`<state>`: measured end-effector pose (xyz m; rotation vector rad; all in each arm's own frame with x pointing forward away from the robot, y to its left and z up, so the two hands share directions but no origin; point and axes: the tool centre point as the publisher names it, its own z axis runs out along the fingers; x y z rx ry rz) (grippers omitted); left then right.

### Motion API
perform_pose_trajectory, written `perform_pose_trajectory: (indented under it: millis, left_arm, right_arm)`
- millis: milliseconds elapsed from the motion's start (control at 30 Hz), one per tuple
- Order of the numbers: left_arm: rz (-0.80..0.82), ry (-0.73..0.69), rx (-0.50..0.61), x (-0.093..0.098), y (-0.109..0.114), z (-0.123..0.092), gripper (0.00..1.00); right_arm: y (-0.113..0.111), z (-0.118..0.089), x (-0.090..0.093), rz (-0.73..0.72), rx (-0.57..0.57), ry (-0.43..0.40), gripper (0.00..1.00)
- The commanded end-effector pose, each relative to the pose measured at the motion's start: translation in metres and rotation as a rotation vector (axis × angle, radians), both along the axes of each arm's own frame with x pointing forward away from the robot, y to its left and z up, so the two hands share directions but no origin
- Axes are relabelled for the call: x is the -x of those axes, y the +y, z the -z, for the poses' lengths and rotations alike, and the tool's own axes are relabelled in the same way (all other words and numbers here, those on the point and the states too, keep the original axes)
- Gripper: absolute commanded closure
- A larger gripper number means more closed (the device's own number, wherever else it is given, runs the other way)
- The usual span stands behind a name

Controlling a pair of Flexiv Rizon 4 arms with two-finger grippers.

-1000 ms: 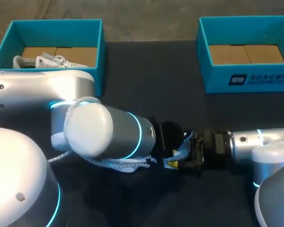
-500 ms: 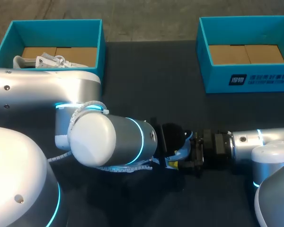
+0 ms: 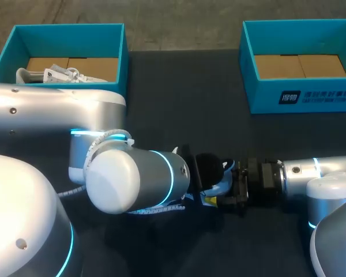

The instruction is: Take the shoe out of the shoebox, open the shoe tongue, remove and reinsert the insole, then place the shoe into the shoebox

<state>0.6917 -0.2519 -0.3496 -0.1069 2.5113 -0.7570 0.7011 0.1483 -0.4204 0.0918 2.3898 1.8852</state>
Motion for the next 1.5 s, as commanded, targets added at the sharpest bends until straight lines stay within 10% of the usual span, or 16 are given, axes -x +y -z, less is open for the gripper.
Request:
perform_pose_trajectory:
  millis: [33, 600, 1500]
  left_arm:
    - [-0.001, 0.001, 0.009, -0.001, -0.002, 0.004, 0.60]
    - [-0.003, 0.020, 0.029, -0.009, -0.008, -0.002, 1.00]
    - [0.002, 0.229, 0.201, 0.009, -0.022, -0.047, 1.00]
  right_arm:
    - [0.001, 0.000, 0.001, 0.002, 0.004, 0.000, 1.00]
    - [0.001, 0.000, 0.001, 0.002, 0.004, 0.000, 1.00]
    - [0.001, 0.000, 0.001, 0.002, 0.004, 0.000, 1.00]
